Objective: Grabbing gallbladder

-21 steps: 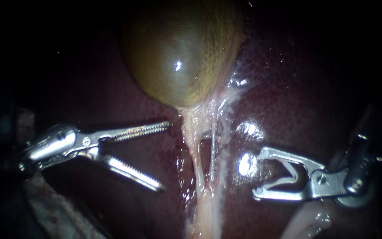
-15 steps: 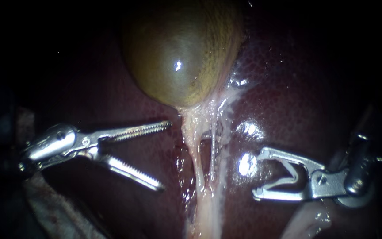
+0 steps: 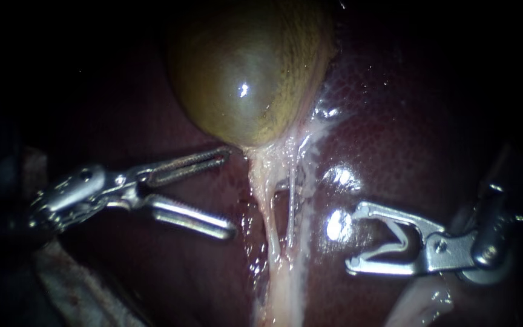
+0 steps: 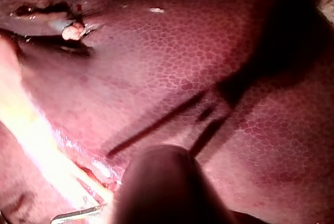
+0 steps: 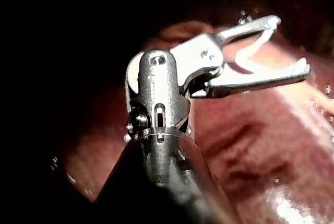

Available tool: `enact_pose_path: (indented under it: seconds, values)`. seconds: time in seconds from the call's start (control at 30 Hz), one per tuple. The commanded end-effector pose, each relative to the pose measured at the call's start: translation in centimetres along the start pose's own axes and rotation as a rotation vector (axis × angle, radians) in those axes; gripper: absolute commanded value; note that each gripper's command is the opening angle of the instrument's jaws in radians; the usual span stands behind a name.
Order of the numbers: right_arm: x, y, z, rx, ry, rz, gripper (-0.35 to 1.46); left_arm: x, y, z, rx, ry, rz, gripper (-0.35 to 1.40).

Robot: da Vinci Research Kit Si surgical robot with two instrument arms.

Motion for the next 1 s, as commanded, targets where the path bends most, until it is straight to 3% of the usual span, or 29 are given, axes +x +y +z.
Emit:
enact_pose_path:
  seconds: [0.03, 0.33, 0.53, 0.7, 1.0]
  values:
    - [0.00, 0.00, 0.00, 0.000, 0.000, 0.000, 0.60, -0.01, -0.04, 0.02, 0.006, 0.003, -0.038, 1.04]
    - [-0.01, 0.00, 0.00, -0.001, 0.000, 0.000, 0.59, -0.21, -0.26, 0.14, 0.066, 0.041, -0.316, 1.03]
    - [-0.01, 0.00, 0.00, -0.001, 0.000, 0.000, 0.59, -0.26, -0.35, 0.26, 0.098, 0.036, -0.448, 0.98]
    - [-0.01, 0.00, 0.00, -0.001, 0.000, 0.000, 0.59, -0.31, -0.37, 0.40, 0.129, 0.016, -0.516, 0.89]
    - [-0.01, 0.01, 0.00, -0.001, 0.000, 0.000, 0.59, -0.45, -0.43, 0.62, 0.183, -0.022, -0.575, 0.78]
